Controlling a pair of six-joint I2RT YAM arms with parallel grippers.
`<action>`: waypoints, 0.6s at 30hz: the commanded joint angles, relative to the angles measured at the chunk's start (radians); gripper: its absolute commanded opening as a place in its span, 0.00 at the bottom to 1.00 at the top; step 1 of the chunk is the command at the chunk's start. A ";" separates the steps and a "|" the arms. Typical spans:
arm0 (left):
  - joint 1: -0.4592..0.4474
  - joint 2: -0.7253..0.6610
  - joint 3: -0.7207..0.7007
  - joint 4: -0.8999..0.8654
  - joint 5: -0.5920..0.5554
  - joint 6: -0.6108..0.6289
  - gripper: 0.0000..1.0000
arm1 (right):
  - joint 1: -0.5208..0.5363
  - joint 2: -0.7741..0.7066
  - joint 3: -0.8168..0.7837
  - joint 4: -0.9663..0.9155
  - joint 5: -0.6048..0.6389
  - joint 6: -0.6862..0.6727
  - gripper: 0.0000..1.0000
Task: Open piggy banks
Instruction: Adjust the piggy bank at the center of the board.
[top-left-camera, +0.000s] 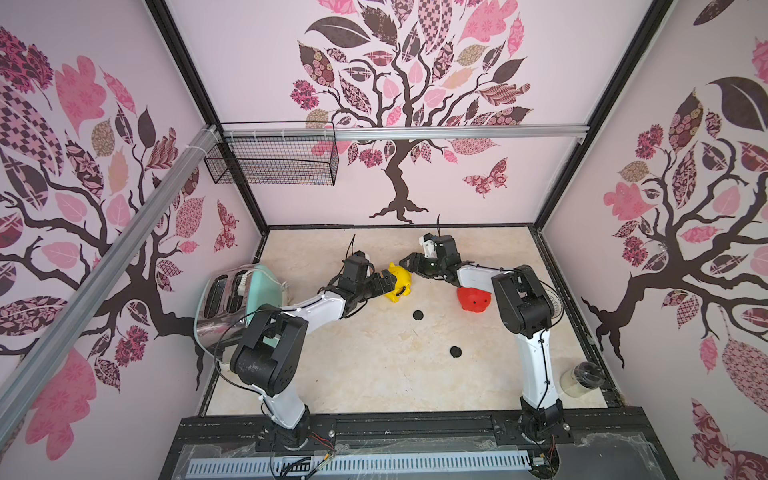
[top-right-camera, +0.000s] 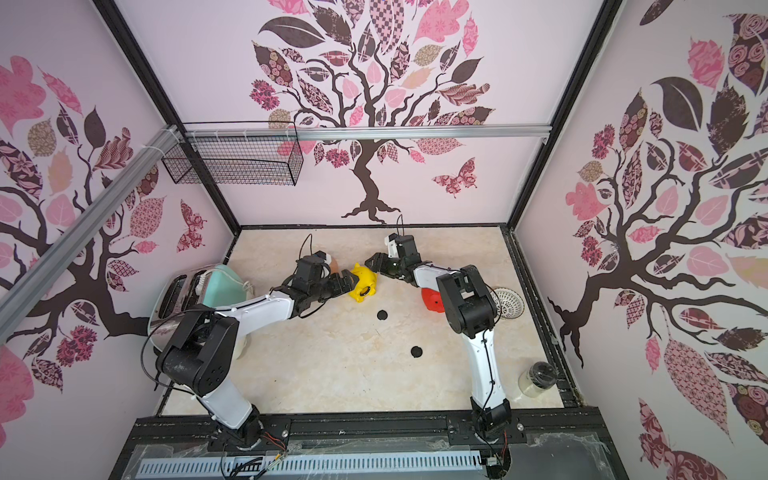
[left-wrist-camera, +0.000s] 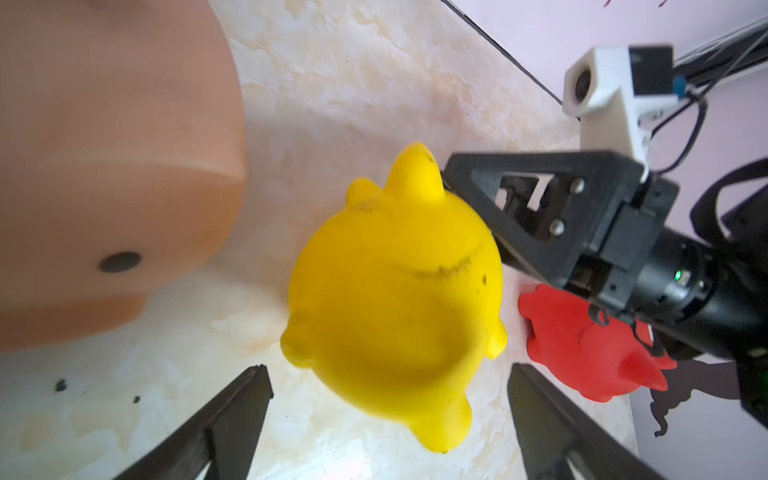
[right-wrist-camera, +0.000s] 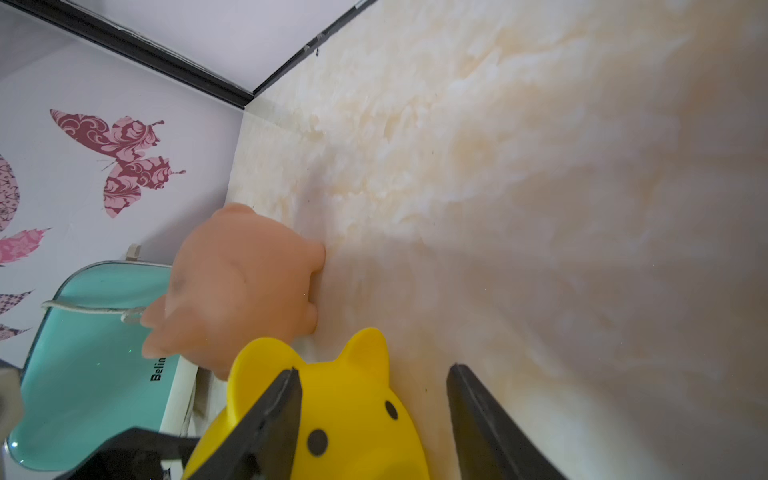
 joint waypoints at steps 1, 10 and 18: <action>0.033 -0.050 -0.031 0.003 0.006 -0.002 0.96 | 0.015 -0.104 -0.098 0.092 -0.053 0.056 0.61; 0.080 -0.243 -0.089 -0.207 -0.155 0.070 0.97 | 0.145 -0.375 -0.429 0.116 -0.038 0.021 0.60; -0.009 -0.398 -0.168 -0.235 -0.172 0.060 0.97 | 0.121 -0.627 -0.580 0.013 0.335 -0.062 0.58</action>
